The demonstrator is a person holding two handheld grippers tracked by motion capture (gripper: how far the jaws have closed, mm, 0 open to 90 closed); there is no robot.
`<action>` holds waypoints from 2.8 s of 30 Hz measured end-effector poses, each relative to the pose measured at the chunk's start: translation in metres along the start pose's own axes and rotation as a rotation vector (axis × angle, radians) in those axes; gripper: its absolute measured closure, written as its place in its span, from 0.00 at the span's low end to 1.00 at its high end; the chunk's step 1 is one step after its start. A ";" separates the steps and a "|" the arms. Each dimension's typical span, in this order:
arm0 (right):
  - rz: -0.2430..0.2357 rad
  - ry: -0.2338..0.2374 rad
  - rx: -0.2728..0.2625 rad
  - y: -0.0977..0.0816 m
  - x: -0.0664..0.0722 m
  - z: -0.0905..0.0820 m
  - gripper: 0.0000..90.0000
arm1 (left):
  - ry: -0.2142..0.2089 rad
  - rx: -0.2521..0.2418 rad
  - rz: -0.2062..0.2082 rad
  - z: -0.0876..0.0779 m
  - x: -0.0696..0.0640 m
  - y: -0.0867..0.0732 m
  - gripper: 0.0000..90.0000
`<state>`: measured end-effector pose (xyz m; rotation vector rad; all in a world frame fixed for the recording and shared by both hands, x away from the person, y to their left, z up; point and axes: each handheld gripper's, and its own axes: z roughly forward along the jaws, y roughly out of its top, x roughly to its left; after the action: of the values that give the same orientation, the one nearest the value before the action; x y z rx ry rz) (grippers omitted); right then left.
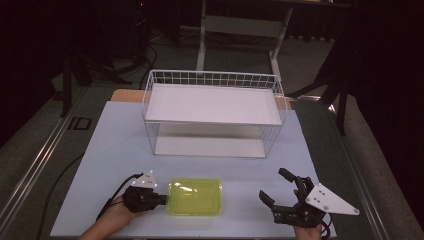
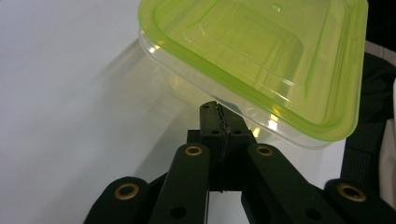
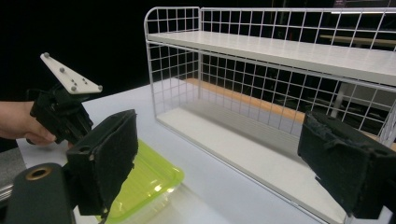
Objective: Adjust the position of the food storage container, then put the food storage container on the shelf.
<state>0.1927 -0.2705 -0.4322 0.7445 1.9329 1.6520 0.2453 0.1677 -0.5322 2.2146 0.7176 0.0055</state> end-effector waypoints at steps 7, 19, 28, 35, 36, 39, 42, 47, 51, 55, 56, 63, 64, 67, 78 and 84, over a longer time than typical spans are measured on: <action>0.006 -0.002 0.008 -0.003 -0.002 0.001 0.14 | -0.031 0.005 0.003 0.014 -0.002 0.011 1.00; 0.005 0.001 0.015 -0.005 -0.004 0.003 0.14 | -0.075 0.002 0.019 0.033 -0.007 0.027 1.00; 0.012 0.004 0.019 -0.007 -0.005 0.005 0.14 | -0.099 -0.011 0.008 0.042 -0.008 0.033 1.00; 0.015 0.016 0.028 -0.008 -0.004 0.007 0.14 | -0.105 -0.017 0.012 0.046 -0.010 0.036 1.00; 0.016 0.020 0.033 -0.009 -0.004 0.008 0.14 | -0.108 -0.017 0.006 0.046 -0.009 0.036 1.00; 0.007 0.033 0.053 -0.010 -0.002 0.011 0.14 | -0.095 -0.019 -0.006 0.045 -0.007 0.034 1.00; -0.012 0.043 0.059 -0.009 -0.001 0.012 0.15 | -0.074 -0.020 -0.013 0.037 -0.004 0.030 1.00; -0.020 0.031 0.074 -0.007 0.001 0.012 0.23 | -0.054 -0.098 -0.048 0.008 -0.005 0.030 0.87; -0.070 0.039 0.097 -0.005 0.005 0.014 0.19 | -0.062 -0.149 -0.080 -0.007 -0.012 0.034 0.64; -0.037 0.067 0.130 -0.008 0.009 0.018 0.27 | -0.060 -0.183 -0.101 -0.012 -0.022 0.038 0.42; 0.002 0.078 0.151 -0.010 0.009 0.020 0.26 | -0.062 -0.186 -0.097 -0.012 -0.024 0.039 0.42; -0.001 0.088 0.207 -0.014 0.009 0.031 0.22 | -0.034 -0.178 -0.155 -0.005 -0.027 0.043 0.43; 0.076 0.093 0.278 -0.013 0.003 0.039 0.14 | -0.042 -0.168 -0.210 -0.001 -0.025 0.044 0.42; 0.124 0.080 0.326 -0.014 -0.004 0.045 0.13 | -0.040 -0.160 -0.240 0.001 -0.024 0.045 0.43; 0.423 0.074 0.562 -0.042 -0.028 0.074 0.16 | -0.087 -0.117 -0.433 0.023 -0.016 0.042 0.41; 0.587 0.121 0.666 -0.059 -0.031 0.087 0.36 | -0.115 -0.095 -0.459 0.033 -0.018 0.040 0.59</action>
<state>0.2687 -0.2356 -0.5027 1.6234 2.5501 1.3335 0.2574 0.1145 -0.5229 1.8998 1.1191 -0.3085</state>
